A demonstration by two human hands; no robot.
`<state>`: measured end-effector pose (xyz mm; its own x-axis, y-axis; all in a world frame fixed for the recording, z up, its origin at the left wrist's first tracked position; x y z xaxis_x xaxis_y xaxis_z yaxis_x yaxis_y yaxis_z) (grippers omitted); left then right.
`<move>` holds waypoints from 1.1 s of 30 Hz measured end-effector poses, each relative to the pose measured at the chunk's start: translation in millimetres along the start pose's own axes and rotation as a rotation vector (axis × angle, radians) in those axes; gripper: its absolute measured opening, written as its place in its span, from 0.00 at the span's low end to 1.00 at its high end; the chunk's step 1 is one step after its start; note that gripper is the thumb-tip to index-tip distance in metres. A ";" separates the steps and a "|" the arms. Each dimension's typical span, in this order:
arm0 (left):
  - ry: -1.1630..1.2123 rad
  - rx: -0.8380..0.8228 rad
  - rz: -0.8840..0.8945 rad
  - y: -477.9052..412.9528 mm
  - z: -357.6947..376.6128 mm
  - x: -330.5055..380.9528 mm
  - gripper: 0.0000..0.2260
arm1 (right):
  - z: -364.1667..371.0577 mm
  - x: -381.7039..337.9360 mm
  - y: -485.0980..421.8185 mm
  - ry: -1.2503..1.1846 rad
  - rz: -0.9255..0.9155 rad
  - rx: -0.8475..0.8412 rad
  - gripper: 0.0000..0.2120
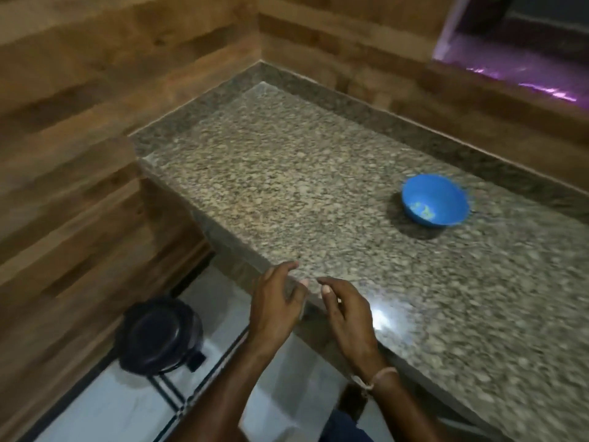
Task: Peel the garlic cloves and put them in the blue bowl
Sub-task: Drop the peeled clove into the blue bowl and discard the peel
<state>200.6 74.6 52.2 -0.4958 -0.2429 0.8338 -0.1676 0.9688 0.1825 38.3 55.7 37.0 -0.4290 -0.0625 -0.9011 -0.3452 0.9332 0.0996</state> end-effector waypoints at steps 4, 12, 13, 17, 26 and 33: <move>0.009 -0.088 0.018 -34.7 72.6 41.5 0.15 | -82.4 47.0 -3.6 0.040 0.061 0.106 0.12; -0.012 -0.230 0.035 -91.9 165.5 83.1 0.16 | -175.4 108.4 -16.1 0.073 0.151 0.205 0.11; -0.025 -0.244 0.031 -97.8 173.9 84.4 0.17 | -182.4 114.0 -17.8 0.072 0.158 0.223 0.11; -0.100 -0.283 0.041 -123.8 202.6 88.5 0.16 | -204.8 134.8 -24.1 0.051 0.220 0.311 0.11; -0.264 -0.353 0.199 -184.0 280.1 114.9 0.15 | -242.8 162.4 -61.7 0.123 0.355 0.413 0.14; -0.393 -0.253 0.160 -189.8 292.3 121.9 0.05 | -242.1 175.2 -71.8 0.210 0.372 0.368 0.14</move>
<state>-77.2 -153.3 -33.1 -0.7905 -0.0434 0.6109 0.1249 0.9651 0.2302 -214.1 -108.0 -26.0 -0.6362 0.2606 -0.7262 0.1593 0.9653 0.2068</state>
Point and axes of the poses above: each hand's wrist, its own y-axis away from the middle knuckle, its own z-axis out of the palm, x = y × z, the point moved 4 cm from there along -y, towards the middle knuckle, and after that the axes turned 12 degrees about -x, right-handed, at the moved point
